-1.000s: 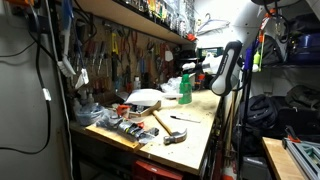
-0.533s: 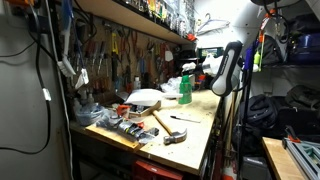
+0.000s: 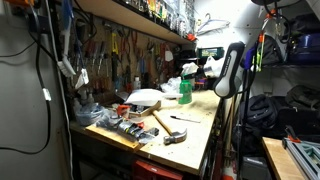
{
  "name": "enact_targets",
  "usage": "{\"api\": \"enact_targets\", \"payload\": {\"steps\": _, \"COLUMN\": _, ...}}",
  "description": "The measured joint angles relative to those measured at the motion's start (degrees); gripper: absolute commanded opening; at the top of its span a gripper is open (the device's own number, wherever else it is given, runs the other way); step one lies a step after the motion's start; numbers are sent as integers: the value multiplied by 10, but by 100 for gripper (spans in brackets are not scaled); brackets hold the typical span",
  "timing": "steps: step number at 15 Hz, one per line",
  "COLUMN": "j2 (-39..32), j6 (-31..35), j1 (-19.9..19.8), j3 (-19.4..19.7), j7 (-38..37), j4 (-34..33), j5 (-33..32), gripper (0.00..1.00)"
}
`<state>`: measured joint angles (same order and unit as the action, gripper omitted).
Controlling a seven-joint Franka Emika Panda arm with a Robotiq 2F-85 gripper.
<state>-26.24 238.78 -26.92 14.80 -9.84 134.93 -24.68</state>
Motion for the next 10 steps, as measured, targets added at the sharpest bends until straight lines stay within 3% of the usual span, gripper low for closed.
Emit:
{"api": "enact_targets", "payload": {"steps": 4, "j2": 30, "j6": -31, "j1": -5, "j3": 12, "j7": 1, "j4": 40, "j5": -30, "gripper": 100}}
{"api": "enact_targets", "payload": {"steps": 10, "j2": 148, "j6": -123, "j1": -33, "j3": 44, "j7": -7, "j4": 122, "j5": -162, "gripper": 100}}
